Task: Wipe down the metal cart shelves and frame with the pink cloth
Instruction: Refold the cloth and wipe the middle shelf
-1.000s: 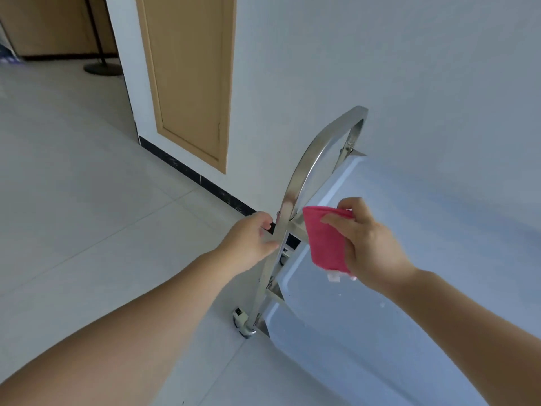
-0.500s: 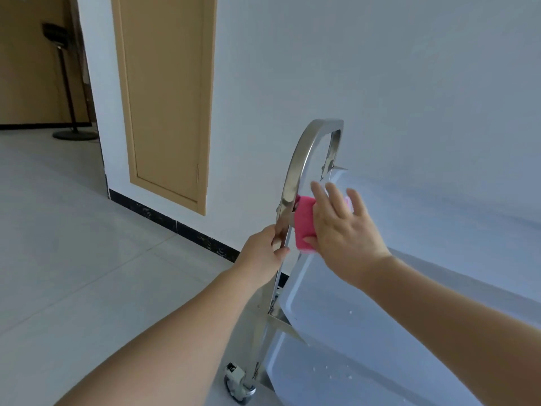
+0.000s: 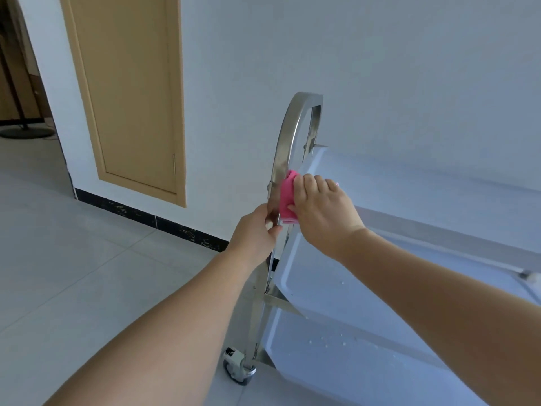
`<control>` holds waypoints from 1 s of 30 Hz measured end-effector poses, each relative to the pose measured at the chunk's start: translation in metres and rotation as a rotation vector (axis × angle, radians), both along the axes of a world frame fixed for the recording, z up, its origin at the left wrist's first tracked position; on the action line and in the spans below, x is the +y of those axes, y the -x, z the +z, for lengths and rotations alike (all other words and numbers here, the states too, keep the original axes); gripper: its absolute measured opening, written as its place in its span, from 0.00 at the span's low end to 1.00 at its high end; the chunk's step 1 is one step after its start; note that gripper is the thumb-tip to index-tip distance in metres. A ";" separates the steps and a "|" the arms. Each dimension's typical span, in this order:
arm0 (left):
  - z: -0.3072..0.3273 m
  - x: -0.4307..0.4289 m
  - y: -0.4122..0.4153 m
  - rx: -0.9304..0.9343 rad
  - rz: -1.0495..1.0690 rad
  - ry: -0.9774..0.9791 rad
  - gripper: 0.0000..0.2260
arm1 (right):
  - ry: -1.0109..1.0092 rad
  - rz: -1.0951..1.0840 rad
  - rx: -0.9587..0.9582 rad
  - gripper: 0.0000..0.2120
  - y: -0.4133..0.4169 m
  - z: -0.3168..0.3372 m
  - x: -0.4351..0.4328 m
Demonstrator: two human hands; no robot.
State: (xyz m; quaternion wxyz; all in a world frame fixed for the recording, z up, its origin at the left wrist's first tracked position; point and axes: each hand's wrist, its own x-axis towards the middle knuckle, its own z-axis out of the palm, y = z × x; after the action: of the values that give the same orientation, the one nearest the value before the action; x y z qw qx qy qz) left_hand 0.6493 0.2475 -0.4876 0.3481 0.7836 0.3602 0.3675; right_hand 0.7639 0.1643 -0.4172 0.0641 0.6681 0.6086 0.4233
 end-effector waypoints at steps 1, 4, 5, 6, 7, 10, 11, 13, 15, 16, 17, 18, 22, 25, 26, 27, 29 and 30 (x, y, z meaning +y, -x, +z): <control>-0.001 0.000 0.000 -0.006 -0.003 0.002 0.11 | -0.002 0.004 0.008 0.17 -0.003 -0.001 -0.002; -0.001 -0.003 0.000 -0.025 -0.006 0.008 0.14 | -0.028 0.021 0.055 0.14 -0.008 -0.002 -0.010; -0.001 -0.004 0.000 -0.031 -0.006 0.008 0.15 | -0.038 0.021 0.069 0.14 -0.011 -0.002 -0.014; -0.002 -0.004 0.000 -0.033 -0.004 0.011 0.16 | -0.046 0.018 0.077 0.14 -0.014 -0.003 -0.017; -0.001 -0.005 0.000 -0.031 -0.002 0.015 0.17 | -0.048 0.013 0.084 0.14 -0.017 -0.003 -0.021; 0.000 -0.007 0.000 -0.027 0.004 0.018 0.19 | -0.053 0.009 0.097 0.16 -0.030 -0.004 -0.033; -0.001 -0.007 -0.001 -0.030 0.006 0.018 0.19 | -0.059 0.006 0.099 0.16 -0.035 -0.004 -0.037; -0.002 -0.007 -0.002 -0.036 0.007 0.030 0.19 | -0.070 -0.003 0.093 0.18 -0.043 -0.005 -0.044; -0.002 -0.010 -0.002 -0.033 0.012 0.036 0.19 | -0.069 -0.011 0.098 0.18 -0.051 -0.007 -0.051; -0.002 -0.011 -0.003 -0.034 0.018 0.042 0.18 | -0.072 -0.009 0.107 0.18 -0.055 -0.007 -0.056; -0.001 -0.012 -0.003 -0.029 0.030 0.047 0.17 | -0.079 -0.001 0.117 0.18 -0.060 -0.007 -0.060; -0.001 -0.014 -0.004 -0.022 0.052 0.051 0.16 | -0.089 0.011 0.125 0.19 -0.064 -0.007 -0.065; -0.005 -0.032 -0.012 -0.055 0.166 -0.026 0.16 | -0.103 0.050 0.159 0.20 -0.073 -0.007 -0.072; -0.025 -0.063 -0.013 -0.002 0.363 -0.228 0.19 | -0.108 0.048 0.181 0.20 -0.073 -0.007 -0.070; -0.033 -0.074 -0.013 0.001 0.354 -0.303 0.19 | -0.115 0.056 0.185 0.21 -0.074 -0.008 -0.070; -0.042 -0.084 -0.015 0.025 0.290 -0.351 0.18 | -0.122 0.067 0.188 0.21 -0.075 -0.008 -0.070; -0.060 -0.097 -0.027 0.170 0.080 -0.373 0.16 | -0.127 0.086 0.190 0.21 -0.076 -0.007 -0.070; -0.069 -0.100 -0.036 0.258 -0.012 -0.361 0.16 | -0.123 0.092 0.192 0.22 -0.076 -0.007 -0.071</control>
State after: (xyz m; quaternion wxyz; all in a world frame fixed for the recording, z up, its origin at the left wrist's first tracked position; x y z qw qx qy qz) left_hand 0.6853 0.1471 -0.5565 0.1550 0.8759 0.3256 0.3206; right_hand 0.8397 0.0932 -0.4240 -0.0554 0.6795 0.6148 0.3965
